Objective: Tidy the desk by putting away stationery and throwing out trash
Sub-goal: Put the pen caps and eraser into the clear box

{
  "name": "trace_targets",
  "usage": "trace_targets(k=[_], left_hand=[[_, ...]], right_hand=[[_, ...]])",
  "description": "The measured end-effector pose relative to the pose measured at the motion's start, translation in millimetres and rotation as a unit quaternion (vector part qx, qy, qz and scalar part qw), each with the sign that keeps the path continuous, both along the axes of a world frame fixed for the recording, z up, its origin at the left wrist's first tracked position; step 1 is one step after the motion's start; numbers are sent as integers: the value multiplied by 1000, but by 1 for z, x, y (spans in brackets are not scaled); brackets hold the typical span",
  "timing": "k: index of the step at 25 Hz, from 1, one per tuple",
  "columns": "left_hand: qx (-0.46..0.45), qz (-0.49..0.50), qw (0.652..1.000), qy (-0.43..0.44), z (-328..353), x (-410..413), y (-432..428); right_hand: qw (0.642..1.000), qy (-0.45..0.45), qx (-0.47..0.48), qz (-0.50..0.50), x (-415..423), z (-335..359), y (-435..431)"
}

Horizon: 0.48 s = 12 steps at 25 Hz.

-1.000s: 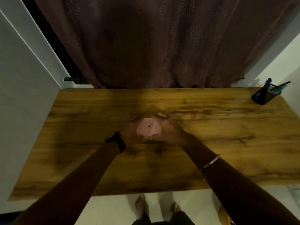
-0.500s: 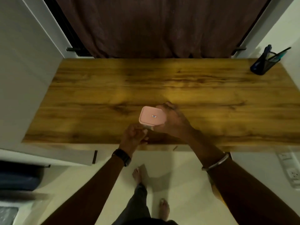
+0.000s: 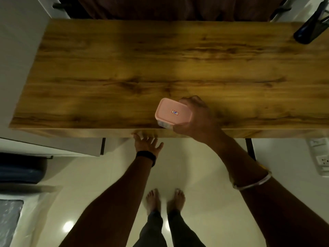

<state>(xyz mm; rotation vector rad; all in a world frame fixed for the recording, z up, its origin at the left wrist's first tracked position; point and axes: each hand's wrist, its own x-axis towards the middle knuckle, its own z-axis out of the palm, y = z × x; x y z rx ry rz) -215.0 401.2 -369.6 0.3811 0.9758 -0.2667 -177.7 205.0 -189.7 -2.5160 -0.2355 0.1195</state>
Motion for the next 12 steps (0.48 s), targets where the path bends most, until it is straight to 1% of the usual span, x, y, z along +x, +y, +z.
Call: trace_targets(k=[2,5,9,12], left_hand=[[-10,15,1000,-19,-10,3,1],[-11,10,999,-38,-14,-2,4],[-28,-5,999,-34,-12,-11,12],[-31,-8,999,-21,-9,-34,12]], right_hand=[[1000,2,-2,-1,-5,-1,4],[1000,-2,2,-11,-10,3,9],[1000,1,21,-23,-13,15,16],[999,1,20,-25,-16,25,21]])
